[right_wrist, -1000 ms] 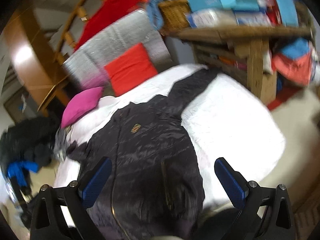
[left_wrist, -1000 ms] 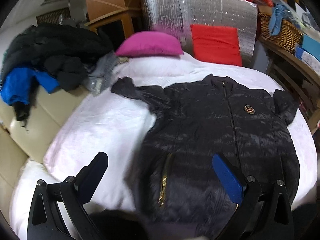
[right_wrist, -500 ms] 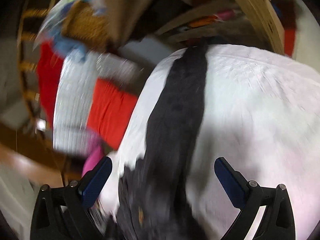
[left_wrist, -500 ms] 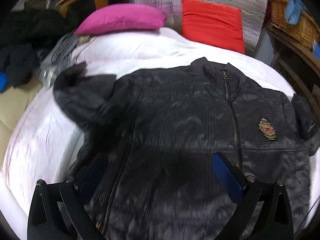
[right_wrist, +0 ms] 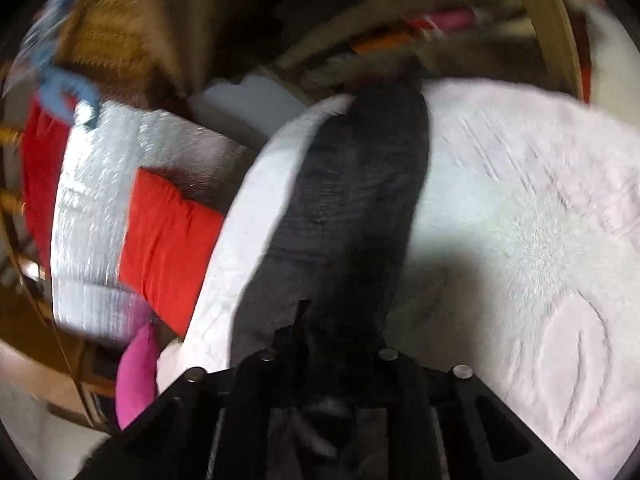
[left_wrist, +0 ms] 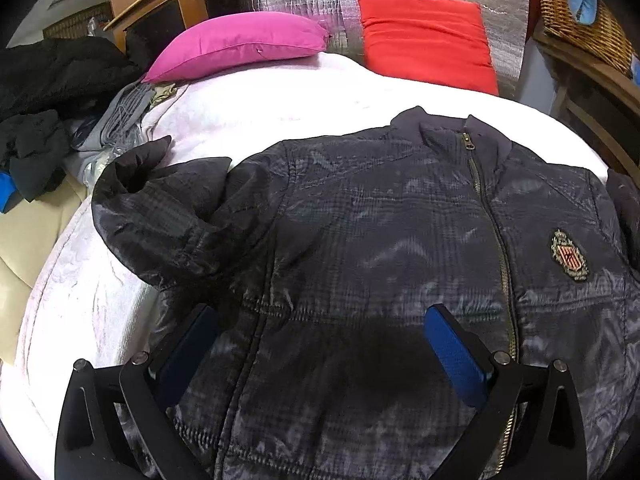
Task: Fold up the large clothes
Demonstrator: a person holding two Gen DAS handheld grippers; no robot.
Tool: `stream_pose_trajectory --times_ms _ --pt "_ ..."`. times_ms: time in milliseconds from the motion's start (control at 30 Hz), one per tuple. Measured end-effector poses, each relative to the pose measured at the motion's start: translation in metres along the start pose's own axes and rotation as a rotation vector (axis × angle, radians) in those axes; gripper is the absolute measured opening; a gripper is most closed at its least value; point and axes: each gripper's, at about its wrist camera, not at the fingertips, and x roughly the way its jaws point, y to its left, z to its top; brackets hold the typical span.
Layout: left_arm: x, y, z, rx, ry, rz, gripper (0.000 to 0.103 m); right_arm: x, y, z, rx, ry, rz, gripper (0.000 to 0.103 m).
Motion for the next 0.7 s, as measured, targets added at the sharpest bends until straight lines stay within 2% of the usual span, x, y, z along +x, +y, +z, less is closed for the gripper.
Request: stream_pose_trajectory --times_ms 133,333,433,533,600,633,700 --pt "-0.007 0.005 0.001 -0.017 -0.019 -0.003 0.103 -0.049 0.048 -0.025 -0.139 -0.046 0.082 0.015" --pt "-0.021 0.019 -0.001 -0.07 -0.041 -0.032 0.103 -0.12 0.095 -0.104 -0.258 0.034 0.226 0.015" --pt "-0.025 0.02 -0.006 -0.063 -0.036 -0.045 0.103 -0.122 0.105 -0.149 -0.268 0.121 0.276 0.015" --pt "-0.03 0.019 -0.011 -0.049 -0.041 -0.057 0.103 -0.11 0.098 -0.188 -0.262 0.204 0.243 0.018" --pt "-0.033 0.018 -0.015 -0.025 -0.059 -0.049 0.103 -0.097 0.089 -0.191 -0.22 0.281 0.204 0.019" --pt "-0.033 0.017 -0.017 -0.012 -0.072 -0.042 0.103 -0.102 0.079 -0.188 -0.16 0.277 0.214 0.021" --pt "-0.032 0.012 -0.021 0.02 -0.085 -0.03 0.103 -0.115 0.063 -0.167 -0.065 0.167 0.25 0.06"
